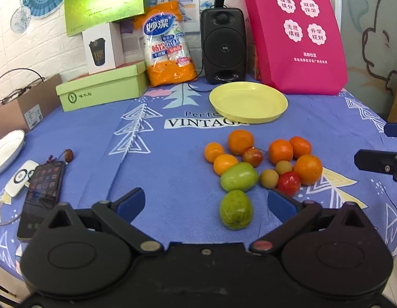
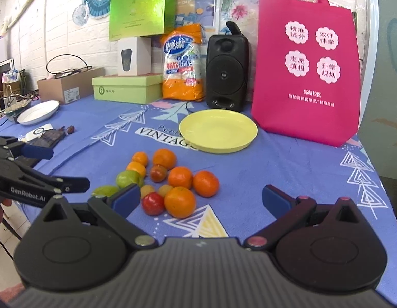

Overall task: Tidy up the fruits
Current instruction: 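Grasp the green guava with the left tool while the right tool grasps an orange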

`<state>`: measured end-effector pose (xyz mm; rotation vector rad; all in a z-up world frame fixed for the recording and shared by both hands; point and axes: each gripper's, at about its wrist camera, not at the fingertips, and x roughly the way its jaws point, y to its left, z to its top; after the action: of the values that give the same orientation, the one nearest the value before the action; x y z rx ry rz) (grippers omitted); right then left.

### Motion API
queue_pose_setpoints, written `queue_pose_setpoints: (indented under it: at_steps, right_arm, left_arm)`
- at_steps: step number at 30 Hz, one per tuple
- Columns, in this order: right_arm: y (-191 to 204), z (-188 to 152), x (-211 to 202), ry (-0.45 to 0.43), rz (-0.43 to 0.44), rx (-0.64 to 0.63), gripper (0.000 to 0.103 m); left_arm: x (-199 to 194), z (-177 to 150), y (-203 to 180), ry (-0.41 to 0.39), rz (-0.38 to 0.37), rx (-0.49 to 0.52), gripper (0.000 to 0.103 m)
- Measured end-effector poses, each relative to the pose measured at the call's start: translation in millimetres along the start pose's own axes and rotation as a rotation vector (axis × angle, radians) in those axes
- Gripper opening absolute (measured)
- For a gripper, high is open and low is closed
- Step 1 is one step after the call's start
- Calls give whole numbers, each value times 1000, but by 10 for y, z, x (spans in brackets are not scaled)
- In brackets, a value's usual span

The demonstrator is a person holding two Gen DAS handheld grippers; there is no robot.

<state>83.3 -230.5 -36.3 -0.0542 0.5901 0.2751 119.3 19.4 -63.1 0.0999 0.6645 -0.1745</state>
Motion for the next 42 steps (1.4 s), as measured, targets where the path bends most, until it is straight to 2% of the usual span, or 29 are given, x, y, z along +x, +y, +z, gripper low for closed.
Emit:
queue_pose_setpoints:
  at_steps: [6,8,10,14,18,21,22,23,26,31,33,36,42]
  right_arm:
    - [-37,-40,98,13,5,-8,103]
    - [-44,-52,125,14,12,-13,102]
    - [-73,-60,161,20,36,-7,101]
    - [-113,-82,246,35,45,2,101]
    - [-96,-109,326,46,74,-16,100]
    - [-54,-119,409,63,85,-40,99]
    - [-50,-121,437,70,90,-40,97]
    - [-49,-121,458,73,92,-39,95]
    - [-71,-120,507,78,101,-24,90]
    - [-27,-123,604,97,99,-49,87]
    - [6,-111,664,107,100,-63,72]
    - [34,-111,762,131,86,-78,59]
    - [71,-119,891,142,96,-87,59]
  left_arm:
    - [165,-40,-26,13,-56,-5,103]
    - [230,-41,-56,18,-63,20,99]
    - [295,-46,-87,24,-68,36,90]
    - [447,-71,-108,56,-74,36,90]
    - [563,-85,-92,88,-116,12,64]
    - [629,-92,-110,104,-135,15,58]
    - [649,-96,-115,109,-139,18,41]
    - [673,-98,-112,116,-142,16,37]
    - [701,-90,-89,112,-156,9,37]
    - [717,-67,-64,118,-167,6,37]
    - [717,-66,-65,118,-165,11,37]
    - [724,-73,-68,121,-167,6,37]
    - [739,-85,-79,121,-162,4,38]
